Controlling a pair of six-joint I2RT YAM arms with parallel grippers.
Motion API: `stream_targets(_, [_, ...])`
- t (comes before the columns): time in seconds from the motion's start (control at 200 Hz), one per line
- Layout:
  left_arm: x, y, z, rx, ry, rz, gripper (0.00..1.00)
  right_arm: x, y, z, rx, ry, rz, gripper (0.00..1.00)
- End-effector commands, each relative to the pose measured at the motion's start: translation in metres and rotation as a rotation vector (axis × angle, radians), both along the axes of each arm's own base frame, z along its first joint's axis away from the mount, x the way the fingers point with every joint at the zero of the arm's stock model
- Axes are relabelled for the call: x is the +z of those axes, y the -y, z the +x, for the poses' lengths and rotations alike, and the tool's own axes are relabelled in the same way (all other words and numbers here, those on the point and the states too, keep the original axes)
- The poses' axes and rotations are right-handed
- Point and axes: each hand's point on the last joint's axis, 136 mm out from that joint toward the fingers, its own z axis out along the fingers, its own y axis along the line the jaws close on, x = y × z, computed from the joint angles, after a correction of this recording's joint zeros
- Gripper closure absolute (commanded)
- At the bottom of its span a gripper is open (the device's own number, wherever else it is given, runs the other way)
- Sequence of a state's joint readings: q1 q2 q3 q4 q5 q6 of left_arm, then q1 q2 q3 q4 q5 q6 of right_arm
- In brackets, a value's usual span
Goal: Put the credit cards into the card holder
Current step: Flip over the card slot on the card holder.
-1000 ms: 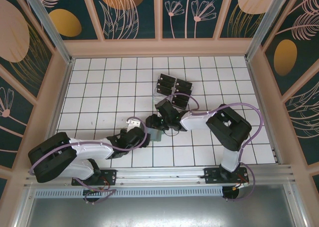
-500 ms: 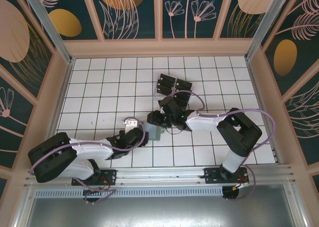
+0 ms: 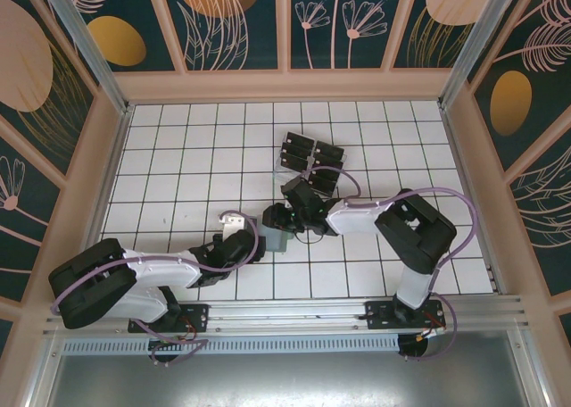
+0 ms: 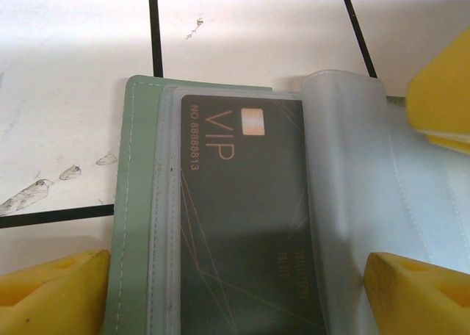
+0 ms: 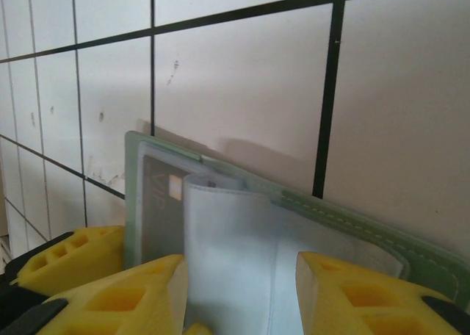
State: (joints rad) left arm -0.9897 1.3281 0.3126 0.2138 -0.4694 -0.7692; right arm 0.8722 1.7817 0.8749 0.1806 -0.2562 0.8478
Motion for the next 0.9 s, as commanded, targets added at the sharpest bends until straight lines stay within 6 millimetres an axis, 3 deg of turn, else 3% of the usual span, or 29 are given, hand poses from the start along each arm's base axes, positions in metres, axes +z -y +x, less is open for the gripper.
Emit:
stream_targets(0.0, [-0.021,-0.026,-0.013,0.028,-0.058,0.090,0.12,0.006,-0.013,0.005,0.007,0.008,0.034,0.57])
stream_targets(0.265, [-0.021,-0.025,-0.013,0.025,-0.055,0.089,0.12,0.001,-0.021,0.003,0.023,-0.003,0.047,0.57])
stream_targets(0.681, [-0.019,-0.024,-0.012,0.021,-0.050,0.083,0.12,0.011,-0.034,0.000,0.040,-0.017,0.134,0.57])
stream_targets(0.791, [-0.013,-0.024,-0.011,0.026,-0.037,0.074,0.10,0.015,-0.034,-0.001,0.039,-0.018,0.152,0.57])
stream_targets(0.896, [0.006,-0.025,-0.005,0.054,0.009,0.045,0.05,0.017,-0.036,-0.001,0.040,-0.023,0.162,0.57])
